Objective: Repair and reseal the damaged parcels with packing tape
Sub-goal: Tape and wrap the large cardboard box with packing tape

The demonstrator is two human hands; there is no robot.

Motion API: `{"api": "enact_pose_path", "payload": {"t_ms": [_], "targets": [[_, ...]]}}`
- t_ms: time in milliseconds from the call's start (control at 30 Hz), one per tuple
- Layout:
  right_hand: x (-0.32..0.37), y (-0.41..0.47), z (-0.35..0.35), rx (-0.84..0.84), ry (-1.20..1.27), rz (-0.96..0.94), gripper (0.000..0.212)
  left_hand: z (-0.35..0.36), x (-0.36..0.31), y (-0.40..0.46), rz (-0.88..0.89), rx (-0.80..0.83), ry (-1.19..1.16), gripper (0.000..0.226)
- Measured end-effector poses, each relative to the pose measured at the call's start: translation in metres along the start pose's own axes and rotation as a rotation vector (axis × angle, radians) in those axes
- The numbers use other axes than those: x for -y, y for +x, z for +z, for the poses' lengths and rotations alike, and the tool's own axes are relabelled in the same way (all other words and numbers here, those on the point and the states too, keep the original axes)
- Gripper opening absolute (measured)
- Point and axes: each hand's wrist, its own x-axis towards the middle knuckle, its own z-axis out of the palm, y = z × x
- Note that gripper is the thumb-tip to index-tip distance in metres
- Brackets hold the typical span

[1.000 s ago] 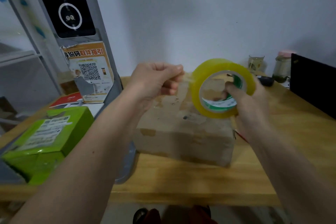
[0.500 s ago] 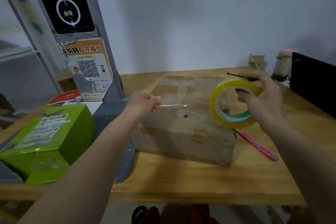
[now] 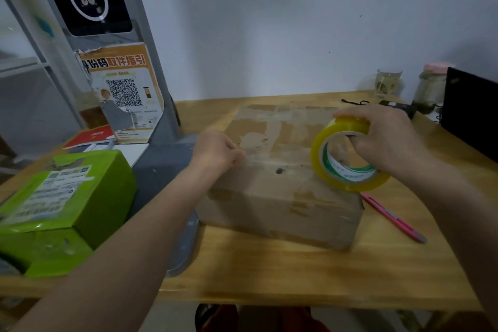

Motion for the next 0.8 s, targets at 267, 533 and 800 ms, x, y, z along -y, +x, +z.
{"api": "enact_pose_path", "payload": {"t_ms": [267, 533, 800], "targets": [[0.006, 0.004, -0.003, 0.063, -0.138, -0.021, 0.055, 0.028, 0.004, -0.003, 0.197, -0.116, 0.518, 0.019], [0.007, 0.005, -0.005, 0.074, -0.164, -0.049, 0.053, 0.020, 0.004, -0.008, 0.151, -0.027, 0.647, 0.046], [-0.001, 0.007, -0.004, 0.066, -0.159, -0.018, 0.054, -0.004, 0.015, -0.004, 0.107, 0.096, 0.231, 0.037]]}}
